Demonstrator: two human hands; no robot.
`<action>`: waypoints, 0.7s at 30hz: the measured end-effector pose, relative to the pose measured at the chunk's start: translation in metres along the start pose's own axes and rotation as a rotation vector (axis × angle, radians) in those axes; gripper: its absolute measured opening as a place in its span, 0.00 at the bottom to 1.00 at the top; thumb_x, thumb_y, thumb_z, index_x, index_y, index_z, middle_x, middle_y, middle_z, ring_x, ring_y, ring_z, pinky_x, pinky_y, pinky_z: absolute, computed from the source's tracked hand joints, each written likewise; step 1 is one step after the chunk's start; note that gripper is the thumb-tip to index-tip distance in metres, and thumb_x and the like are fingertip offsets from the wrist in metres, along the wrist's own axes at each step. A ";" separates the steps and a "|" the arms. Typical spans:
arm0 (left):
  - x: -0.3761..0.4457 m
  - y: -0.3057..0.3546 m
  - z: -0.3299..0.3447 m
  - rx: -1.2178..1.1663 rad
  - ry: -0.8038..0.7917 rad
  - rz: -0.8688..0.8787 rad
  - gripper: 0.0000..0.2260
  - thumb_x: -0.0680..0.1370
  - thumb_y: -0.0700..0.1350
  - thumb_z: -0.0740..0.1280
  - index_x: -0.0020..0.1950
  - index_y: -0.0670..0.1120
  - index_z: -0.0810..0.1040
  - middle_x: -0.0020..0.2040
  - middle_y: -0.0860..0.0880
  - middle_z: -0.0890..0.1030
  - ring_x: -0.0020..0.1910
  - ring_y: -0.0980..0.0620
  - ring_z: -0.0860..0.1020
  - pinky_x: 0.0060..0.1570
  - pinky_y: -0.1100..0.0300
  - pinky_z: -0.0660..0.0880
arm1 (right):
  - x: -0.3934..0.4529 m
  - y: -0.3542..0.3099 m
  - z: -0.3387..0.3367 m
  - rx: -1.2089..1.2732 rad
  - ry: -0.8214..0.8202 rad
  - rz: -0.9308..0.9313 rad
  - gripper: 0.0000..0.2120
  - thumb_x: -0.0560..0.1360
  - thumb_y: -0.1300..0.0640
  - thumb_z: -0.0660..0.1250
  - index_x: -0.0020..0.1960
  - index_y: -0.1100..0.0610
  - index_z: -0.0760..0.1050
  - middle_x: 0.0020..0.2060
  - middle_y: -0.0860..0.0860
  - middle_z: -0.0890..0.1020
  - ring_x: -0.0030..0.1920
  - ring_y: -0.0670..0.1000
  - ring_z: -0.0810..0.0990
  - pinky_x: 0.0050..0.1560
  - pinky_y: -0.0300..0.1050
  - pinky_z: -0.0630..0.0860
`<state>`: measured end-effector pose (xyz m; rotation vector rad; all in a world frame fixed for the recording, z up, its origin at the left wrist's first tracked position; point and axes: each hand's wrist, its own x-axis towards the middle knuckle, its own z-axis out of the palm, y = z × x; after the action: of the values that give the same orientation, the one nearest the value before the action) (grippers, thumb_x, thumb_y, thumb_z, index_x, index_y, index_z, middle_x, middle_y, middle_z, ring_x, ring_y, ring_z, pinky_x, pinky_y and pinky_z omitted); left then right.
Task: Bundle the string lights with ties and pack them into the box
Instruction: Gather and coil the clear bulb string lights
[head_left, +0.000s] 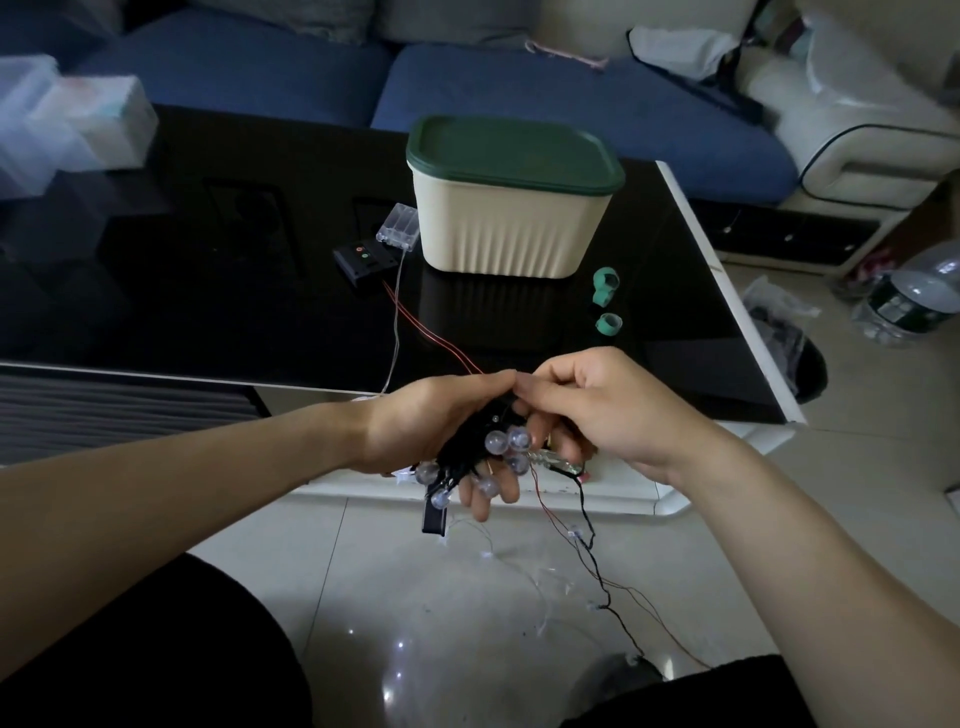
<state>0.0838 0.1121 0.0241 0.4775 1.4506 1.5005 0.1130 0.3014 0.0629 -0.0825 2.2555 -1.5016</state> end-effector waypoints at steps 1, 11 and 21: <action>0.000 0.001 0.001 0.020 -0.002 -0.007 0.29 0.82 0.59 0.51 0.61 0.35 0.76 0.43 0.36 0.75 0.36 0.45 0.82 0.37 0.54 0.79 | 0.000 0.000 0.002 0.032 -0.001 0.026 0.13 0.81 0.53 0.65 0.46 0.61 0.80 0.30 0.53 0.83 0.23 0.46 0.73 0.27 0.40 0.68; -0.013 0.007 0.007 0.150 0.133 -0.057 0.23 0.80 0.58 0.61 0.40 0.39 0.79 0.37 0.38 0.81 0.35 0.41 0.81 0.30 0.60 0.72 | 0.000 -0.002 0.006 0.058 0.039 0.054 0.14 0.81 0.53 0.67 0.44 0.63 0.80 0.30 0.55 0.83 0.27 0.51 0.81 0.26 0.38 0.72; -0.009 0.011 0.003 -0.081 0.129 -0.065 0.17 0.74 0.48 0.55 0.28 0.42 0.69 0.25 0.38 0.76 0.22 0.46 0.72 0.28 0.60 0.71 | 0.001 0.002 -0.015 -0.180 -0.020 -0.008 0.14 0.79 0.50 0.68 0.46 0.61 0.80 0.33 0.54 0.84 0.30 0.50 0.80 0.34 0.40 0.76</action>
<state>0.0865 0.1076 0.0375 0.2864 1.4835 1.5549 0.1065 0.3153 0.0654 -0.1594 2.3725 -1.2924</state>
